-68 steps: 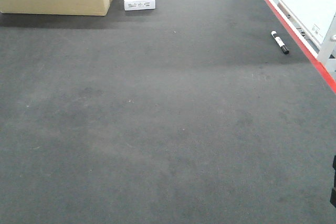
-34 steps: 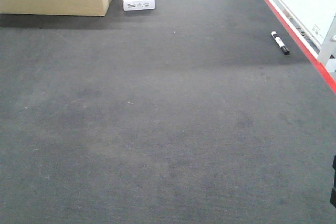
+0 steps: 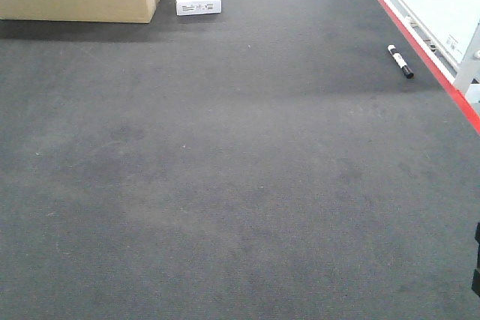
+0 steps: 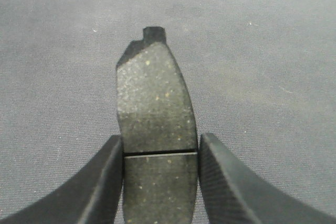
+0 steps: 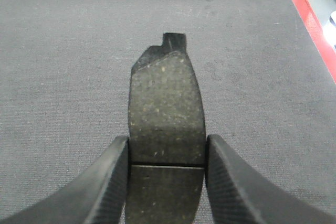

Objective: Move and align brake pads A on conveyor

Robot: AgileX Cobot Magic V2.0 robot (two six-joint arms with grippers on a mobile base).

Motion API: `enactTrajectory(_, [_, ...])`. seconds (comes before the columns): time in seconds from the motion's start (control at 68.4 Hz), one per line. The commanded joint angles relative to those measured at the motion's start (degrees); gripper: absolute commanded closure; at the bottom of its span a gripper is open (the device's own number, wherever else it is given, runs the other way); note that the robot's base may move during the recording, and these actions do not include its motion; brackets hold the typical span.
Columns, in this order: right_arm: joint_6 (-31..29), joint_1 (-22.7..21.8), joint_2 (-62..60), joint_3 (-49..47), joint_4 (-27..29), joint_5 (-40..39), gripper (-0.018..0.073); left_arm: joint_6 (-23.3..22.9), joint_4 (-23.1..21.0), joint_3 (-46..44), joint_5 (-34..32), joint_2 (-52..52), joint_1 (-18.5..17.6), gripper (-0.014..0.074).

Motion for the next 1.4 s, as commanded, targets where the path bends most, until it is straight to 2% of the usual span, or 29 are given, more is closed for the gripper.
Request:
enactTrajectory(0.0, [-0.3, -0.3, 0.0, -1.8, -0.2, -4.5, 0.0565, -0.2, -0.3, -1.8, -4.9, 0.0, -0.4, 0.0603])
enactTrajectory(0.366, [-0.3, -0.3, 0.0, -1.8, -0.2, -4.5, 0.0565, -0.2, -0.3, -1.8, -5.0, 0.0, -0.4, 0.0603])
enactTrajectory(0.468, [-0.3, -0.3, 0.0, -1.8, -0.2, -4.5, 0.0565, -1.5, -0.4, -1.8, -5.3, 0.0, -0.4, 0.0603])
enactTrajectory(0.731, [-0.3, -0.3, 0.0, -1.8, -0.2, -4.5, 0.0565, -1.9, -0.3, -2.2, -12.5, 1.4, -0.4, 0.0600])
enactTrajectory(0.878, [-0.3, -0.3, 0.0, -1.8, -0.2, -4.5, 0.0565, -1.8, -0.2, -6.1, -12.5, 9.6, -0.3, 0.0596])
enactTrajectory(1.039, [-0.3, -0.3, 0.0, -1.8, -0.2, -4.5, 0.0565, -2.0, 1.4, -13.2, -10.5, 23.3, -0.3, 0.0593])
enactTrajectory(1.214, [-0.3, -0.3, 0.0, -1.8, -0.2, -4.5, 0.0565, -5.9, 1.4, -18.7, -8.9, 37.9, -0.3, 0.0593])
enactTrajectory(1.39, [-0.3, -0.3, 0.0, -1.8, -0.2, -4.5, 0.0565, -6.4, 1.4, -22.1, -9.6, 48.7, -0.3, 0.0593])
